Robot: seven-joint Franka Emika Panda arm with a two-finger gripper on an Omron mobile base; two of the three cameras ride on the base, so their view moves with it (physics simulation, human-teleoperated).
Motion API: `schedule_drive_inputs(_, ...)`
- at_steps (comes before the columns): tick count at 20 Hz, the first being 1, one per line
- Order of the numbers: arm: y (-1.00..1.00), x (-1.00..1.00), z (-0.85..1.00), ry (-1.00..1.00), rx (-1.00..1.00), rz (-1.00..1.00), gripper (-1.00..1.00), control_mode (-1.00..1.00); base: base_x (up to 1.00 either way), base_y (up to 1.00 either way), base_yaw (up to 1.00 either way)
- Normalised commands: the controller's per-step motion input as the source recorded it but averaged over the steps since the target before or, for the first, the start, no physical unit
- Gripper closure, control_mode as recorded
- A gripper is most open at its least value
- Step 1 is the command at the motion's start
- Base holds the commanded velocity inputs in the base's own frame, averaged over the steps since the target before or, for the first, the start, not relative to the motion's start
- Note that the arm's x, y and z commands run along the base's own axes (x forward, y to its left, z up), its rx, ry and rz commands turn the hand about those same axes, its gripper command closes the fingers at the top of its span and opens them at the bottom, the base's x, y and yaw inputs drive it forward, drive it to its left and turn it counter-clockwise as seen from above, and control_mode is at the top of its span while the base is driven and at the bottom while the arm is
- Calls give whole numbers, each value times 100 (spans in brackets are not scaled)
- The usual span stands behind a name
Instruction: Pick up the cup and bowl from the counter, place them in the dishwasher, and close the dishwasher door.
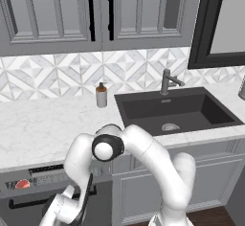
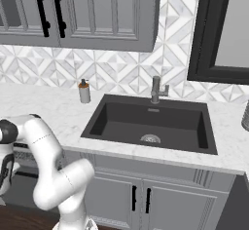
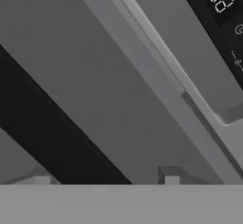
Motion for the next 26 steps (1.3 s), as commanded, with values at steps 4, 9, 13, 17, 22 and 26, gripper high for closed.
schedule_drive_inputs(4, -51, 93, 0, 0, -7, 19, -100, -100, 0, 0, 0)
schedule_drive_inputs(9, -52, 99, 0, 0, -8, 20, -100, -100, 0, 0, 0)
schedule_drive_inputs(13, -52, 100, 0, 0, -7, 21, -100, -100, 0, 0, 0)
schedule_drive_inputs(17, -51, 92, 0, 0, -6, 18, -100, -100, 0, 0, 0)
schedule_drive_inputs(22, -64, 79, -1, 0, -1, 13, -100, -100, 0, 0, 0)
schedule_drive_inputs(26, -66, 96, -2, 0, 0, 4, -100, -100, 0, 0, 0)
